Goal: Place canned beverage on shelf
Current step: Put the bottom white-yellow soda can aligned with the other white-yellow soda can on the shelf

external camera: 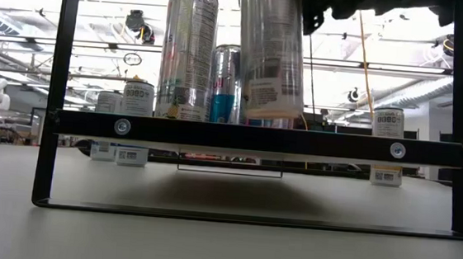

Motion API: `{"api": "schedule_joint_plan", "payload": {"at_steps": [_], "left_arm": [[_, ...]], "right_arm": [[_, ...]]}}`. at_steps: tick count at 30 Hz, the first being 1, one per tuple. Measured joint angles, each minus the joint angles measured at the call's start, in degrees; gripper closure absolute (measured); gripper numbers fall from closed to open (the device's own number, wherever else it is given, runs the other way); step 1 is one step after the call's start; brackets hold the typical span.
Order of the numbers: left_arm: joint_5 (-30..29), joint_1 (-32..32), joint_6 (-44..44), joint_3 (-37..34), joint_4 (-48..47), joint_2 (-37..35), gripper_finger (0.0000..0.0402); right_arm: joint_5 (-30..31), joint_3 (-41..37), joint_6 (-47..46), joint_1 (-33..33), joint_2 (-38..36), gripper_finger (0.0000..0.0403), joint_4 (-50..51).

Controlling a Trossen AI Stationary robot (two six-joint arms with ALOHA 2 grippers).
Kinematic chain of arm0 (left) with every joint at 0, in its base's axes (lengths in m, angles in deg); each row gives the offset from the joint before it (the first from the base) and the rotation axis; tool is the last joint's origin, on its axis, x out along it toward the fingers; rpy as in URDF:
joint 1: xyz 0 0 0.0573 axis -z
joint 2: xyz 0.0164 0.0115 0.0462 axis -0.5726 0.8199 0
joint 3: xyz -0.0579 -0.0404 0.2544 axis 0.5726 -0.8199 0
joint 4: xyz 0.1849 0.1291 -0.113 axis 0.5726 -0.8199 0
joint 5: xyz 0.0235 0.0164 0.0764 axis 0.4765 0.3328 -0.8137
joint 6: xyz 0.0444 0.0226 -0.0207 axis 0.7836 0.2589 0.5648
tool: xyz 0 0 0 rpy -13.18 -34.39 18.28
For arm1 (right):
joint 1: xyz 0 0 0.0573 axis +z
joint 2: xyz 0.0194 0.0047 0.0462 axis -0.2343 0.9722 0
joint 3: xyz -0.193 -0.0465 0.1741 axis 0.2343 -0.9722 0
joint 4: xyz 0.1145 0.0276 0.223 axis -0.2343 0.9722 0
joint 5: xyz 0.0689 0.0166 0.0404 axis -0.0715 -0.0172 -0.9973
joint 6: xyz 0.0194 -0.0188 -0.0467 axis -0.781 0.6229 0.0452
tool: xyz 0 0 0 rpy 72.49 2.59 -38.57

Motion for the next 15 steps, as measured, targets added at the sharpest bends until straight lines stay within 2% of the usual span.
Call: {"api": "schedule_joint_plan", "payload": {"at_steps": [7, 15], "left_arm": [[2.2, 0.0, -0.1, 0.0, 0.1, 0.0, 0.0085], [2.8, 0.0, -0.1, 0.0, 0.1, 0.0, 0.0085]], "right_arm": [[-11.9, -0.7, 1.0, -5.2, -0.2, 0.0203, -0.4], [-13.2, -3.4, -0.2, -8.1, -0.2, 0.0202, -5.2]]}}
